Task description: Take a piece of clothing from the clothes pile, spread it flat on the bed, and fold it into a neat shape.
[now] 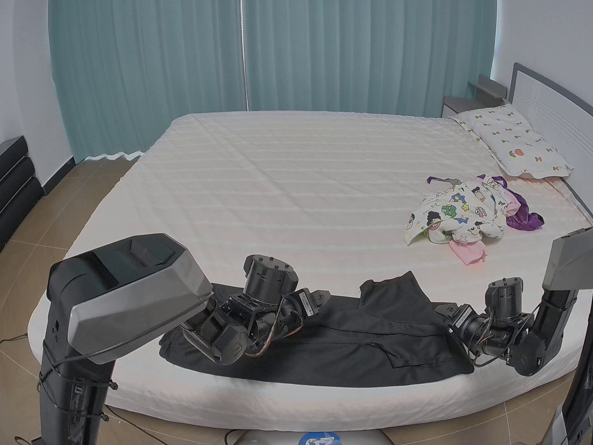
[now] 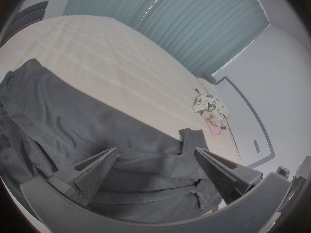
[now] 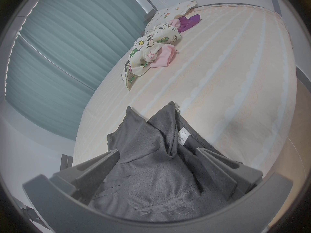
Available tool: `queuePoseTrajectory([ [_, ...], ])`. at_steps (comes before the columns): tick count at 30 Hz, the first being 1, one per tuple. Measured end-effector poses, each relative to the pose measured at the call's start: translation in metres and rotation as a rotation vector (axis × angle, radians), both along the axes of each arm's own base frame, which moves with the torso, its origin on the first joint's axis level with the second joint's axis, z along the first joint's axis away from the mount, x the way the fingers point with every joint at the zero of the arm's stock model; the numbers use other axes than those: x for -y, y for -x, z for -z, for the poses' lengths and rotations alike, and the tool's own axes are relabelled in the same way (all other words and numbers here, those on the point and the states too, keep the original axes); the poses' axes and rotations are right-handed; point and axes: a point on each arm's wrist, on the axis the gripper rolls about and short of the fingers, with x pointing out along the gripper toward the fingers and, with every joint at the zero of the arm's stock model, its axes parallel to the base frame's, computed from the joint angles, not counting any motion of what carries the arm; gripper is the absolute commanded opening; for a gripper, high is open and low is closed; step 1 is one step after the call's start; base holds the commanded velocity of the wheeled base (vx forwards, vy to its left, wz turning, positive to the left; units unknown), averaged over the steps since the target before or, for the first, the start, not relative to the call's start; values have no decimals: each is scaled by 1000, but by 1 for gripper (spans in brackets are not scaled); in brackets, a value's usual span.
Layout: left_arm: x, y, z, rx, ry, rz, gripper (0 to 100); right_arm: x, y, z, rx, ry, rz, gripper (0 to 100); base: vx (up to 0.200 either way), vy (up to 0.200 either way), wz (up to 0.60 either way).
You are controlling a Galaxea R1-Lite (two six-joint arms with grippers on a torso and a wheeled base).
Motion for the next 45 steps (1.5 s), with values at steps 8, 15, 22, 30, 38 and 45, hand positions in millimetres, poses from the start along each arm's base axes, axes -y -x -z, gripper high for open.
queuePoseTrajectory([
  [8,-8,14,19,-69,-44,8,100,0,1,1,-3,0,-1,100,0,0,0],
  [15,-19,29,18,-101,-68,6,100,0,1,1,-4,1,-1,100,0,0,0],
  [22,-50,22,0,-71,-59,-71,100,0,1,1,-4,1,-1,100,0,0,0],
  [30,-122,4,-10,-60,-99,-234,100,0,1,1,-4,1,-1,100,0,0,0],
  [38,-177,4,-10,-89,-130,-391,100,0,1,1,-6,0,0,100,0,0,0],
  [45,-187,2,-6,-97,-147,-435,100,0,1,1,-6,-1,0,100,0,0,0],
])
